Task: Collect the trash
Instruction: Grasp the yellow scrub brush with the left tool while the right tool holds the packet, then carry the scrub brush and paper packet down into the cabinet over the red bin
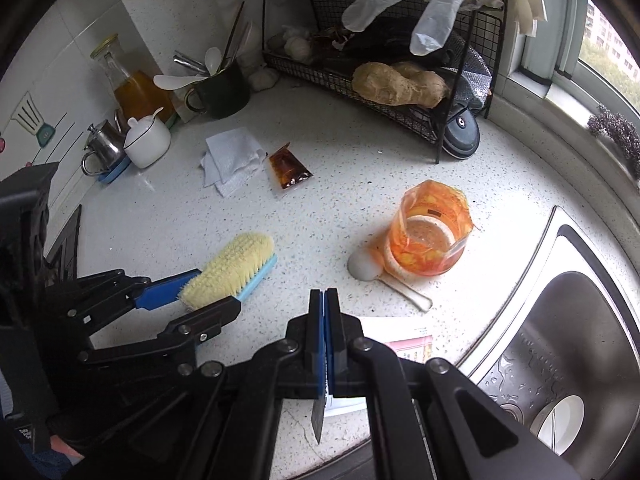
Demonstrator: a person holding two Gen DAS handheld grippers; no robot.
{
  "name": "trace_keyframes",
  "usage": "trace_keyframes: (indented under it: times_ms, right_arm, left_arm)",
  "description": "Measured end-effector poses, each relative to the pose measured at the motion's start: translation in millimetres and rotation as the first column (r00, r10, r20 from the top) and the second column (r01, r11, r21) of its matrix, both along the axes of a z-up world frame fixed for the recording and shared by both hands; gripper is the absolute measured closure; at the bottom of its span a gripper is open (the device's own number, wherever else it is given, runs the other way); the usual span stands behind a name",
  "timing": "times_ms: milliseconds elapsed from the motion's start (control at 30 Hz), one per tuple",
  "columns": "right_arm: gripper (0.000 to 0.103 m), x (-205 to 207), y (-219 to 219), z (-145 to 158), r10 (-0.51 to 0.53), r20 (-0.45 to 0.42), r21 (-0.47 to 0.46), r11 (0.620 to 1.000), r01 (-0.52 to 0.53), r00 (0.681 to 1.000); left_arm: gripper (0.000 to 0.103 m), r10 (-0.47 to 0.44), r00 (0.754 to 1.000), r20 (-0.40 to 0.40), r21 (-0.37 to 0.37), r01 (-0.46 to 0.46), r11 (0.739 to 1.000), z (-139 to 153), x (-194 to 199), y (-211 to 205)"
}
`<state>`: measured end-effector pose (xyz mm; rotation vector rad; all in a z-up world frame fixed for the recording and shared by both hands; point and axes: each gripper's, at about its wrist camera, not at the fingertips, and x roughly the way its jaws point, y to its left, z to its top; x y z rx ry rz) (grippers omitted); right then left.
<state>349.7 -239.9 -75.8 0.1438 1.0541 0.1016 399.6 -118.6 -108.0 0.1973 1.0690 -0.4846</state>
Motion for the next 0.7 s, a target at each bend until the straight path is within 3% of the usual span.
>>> trace_keyframes:
  times_ms: [700]
  right_arm:
    - [0.103, -106.0, 116.8, 9.5, 0.093, 0.06, -0.021, 0.996, -0.092, 0.994]
  left_arm:
    - [0.076, 0.063, 0.994, 0.091, -0.023, -0.061, 0.998, 29.4, -140.3, 121.8]
